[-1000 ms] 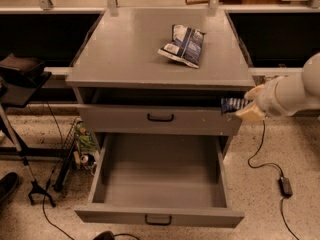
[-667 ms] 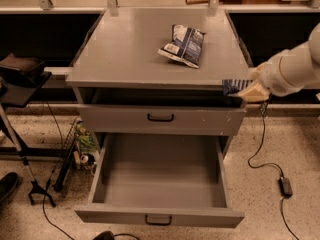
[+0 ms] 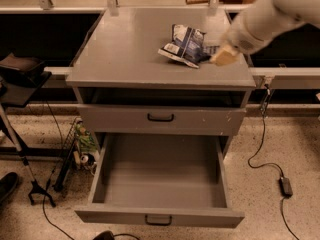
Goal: Pick rxbar blueberry from middle drawer and place on counter
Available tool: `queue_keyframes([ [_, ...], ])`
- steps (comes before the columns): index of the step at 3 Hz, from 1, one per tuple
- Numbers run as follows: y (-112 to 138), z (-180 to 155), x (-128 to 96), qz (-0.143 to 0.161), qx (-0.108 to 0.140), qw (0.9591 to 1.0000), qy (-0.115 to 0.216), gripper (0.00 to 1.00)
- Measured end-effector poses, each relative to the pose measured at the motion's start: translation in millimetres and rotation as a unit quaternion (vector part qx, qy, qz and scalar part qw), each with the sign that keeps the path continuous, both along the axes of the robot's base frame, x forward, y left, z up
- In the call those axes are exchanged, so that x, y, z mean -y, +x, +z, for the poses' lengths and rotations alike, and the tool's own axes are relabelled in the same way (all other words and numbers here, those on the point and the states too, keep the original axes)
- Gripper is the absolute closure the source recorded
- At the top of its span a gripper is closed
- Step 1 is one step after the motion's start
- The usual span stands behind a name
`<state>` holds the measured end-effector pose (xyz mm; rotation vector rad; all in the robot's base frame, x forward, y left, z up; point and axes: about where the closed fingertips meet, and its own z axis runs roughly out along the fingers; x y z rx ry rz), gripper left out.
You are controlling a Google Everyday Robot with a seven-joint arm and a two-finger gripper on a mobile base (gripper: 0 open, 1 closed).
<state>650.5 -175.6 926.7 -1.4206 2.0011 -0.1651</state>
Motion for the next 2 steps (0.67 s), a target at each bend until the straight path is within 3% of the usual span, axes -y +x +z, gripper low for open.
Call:
queue_keyframes([
  [1,25,12,-49,0.018,0.018,0.9996,0.008,1.00],
  [2,43,0,-97,0.029,0.036,0.9984,0.032,1.00],
])
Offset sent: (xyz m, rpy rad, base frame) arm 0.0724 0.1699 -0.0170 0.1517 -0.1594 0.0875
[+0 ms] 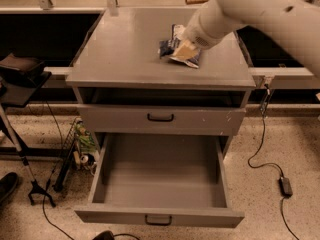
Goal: Pick rxbar blueberry from middle drawer and place on counter
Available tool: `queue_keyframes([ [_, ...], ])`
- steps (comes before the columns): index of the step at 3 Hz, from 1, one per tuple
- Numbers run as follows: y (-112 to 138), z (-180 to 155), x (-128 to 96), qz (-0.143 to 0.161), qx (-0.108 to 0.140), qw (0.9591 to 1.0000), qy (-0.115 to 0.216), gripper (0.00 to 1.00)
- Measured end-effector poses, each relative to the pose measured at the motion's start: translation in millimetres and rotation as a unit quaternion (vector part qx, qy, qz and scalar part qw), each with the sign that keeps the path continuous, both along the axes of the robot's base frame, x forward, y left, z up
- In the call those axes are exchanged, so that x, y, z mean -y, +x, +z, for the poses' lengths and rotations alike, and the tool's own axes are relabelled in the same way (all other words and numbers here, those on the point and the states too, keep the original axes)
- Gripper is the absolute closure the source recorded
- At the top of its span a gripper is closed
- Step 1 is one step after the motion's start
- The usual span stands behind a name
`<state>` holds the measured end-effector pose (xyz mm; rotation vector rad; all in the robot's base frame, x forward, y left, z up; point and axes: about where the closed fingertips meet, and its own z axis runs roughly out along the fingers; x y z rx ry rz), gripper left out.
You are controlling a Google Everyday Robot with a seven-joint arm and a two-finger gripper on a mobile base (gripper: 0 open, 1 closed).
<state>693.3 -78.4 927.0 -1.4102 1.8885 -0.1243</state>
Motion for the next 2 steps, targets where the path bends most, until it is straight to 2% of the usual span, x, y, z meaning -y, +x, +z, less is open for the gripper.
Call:
queue_keyframes([
  [1,21,-9,-53,0.001,0.034,0.9993,0.017,1.00],
  [2,56,-3,-95,-0.029,0.077,0.9963,0.027,1.00],
])
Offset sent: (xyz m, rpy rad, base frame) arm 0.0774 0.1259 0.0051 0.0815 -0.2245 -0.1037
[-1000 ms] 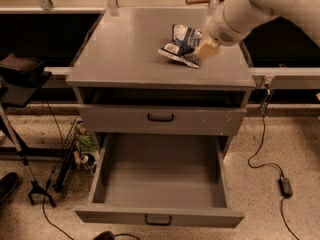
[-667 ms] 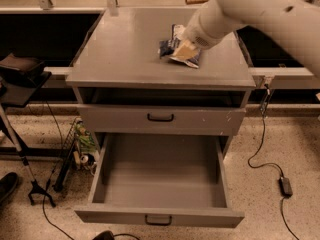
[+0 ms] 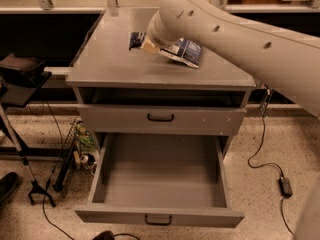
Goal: Pick rxbar blueberry from middle drawer and place on counter
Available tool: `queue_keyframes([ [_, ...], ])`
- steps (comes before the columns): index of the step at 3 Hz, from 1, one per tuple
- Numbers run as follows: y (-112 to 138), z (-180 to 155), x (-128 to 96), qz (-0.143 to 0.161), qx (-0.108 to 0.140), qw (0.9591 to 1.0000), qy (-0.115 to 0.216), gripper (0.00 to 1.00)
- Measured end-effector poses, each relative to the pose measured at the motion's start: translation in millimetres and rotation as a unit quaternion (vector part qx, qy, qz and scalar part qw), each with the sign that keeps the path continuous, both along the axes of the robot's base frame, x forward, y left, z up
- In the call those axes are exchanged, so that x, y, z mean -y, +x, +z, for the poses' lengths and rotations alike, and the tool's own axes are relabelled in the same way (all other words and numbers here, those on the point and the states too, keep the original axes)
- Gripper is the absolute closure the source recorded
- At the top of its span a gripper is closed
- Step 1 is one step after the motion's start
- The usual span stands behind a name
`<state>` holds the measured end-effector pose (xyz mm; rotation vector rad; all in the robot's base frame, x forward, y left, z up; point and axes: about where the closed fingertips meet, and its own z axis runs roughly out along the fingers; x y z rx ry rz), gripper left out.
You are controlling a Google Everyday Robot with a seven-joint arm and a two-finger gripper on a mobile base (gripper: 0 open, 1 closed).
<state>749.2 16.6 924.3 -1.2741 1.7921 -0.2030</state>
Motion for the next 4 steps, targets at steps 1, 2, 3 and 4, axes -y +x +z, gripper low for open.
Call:
queue_keyframes([
  [1,25,6,-29,-0.017,0.023,0.9996,-0.006,1.00],
  [2,70,10,-43,-0.062,0.059,0.9963,-0.014,1.00],
  [3,95,11,-38,-0.089,0.078,0.9928,-0.018,1.00],
  [4,122,9,-40,-0.090,0.098,0.9906,-0.030,1.00],
])
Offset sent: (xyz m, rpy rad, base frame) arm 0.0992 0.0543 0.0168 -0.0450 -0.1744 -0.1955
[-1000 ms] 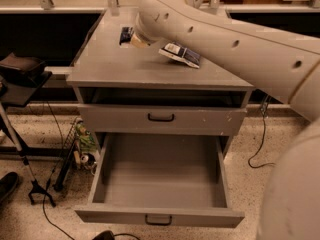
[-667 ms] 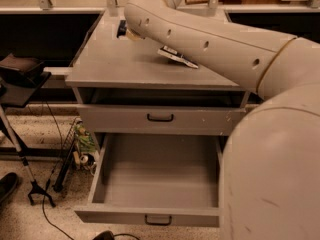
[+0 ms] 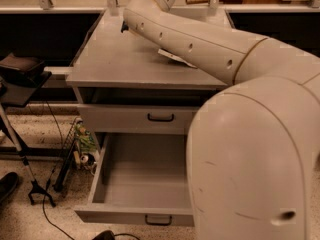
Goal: Pick rxbar blueberry from middle drawer and place on counter
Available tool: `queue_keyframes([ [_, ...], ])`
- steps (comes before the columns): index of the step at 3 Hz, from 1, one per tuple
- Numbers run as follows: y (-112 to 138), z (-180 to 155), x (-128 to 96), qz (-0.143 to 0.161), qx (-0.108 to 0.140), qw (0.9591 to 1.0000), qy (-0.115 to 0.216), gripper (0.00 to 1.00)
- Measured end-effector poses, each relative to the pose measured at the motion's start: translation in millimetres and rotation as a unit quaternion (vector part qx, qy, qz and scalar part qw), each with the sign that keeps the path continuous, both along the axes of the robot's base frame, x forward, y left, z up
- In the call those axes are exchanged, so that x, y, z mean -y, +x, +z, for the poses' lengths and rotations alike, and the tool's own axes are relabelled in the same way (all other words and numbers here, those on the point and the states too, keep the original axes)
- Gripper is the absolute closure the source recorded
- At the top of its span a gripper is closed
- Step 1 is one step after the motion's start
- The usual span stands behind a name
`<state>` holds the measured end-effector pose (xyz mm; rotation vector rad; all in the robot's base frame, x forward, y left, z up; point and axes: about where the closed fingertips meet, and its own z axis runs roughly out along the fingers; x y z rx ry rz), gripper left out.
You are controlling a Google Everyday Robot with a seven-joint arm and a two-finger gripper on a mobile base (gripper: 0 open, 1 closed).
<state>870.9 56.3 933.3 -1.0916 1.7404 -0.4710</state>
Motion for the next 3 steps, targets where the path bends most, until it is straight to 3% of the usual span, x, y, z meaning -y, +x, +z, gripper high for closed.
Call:
queue_keyframes([
  [1,22,-5,-3,0.014,0.012,0.9998,-0.008,1.00],
  [3,50,-30,-5,0.043,-0.006,0.9990,-0.004,0.58],
])
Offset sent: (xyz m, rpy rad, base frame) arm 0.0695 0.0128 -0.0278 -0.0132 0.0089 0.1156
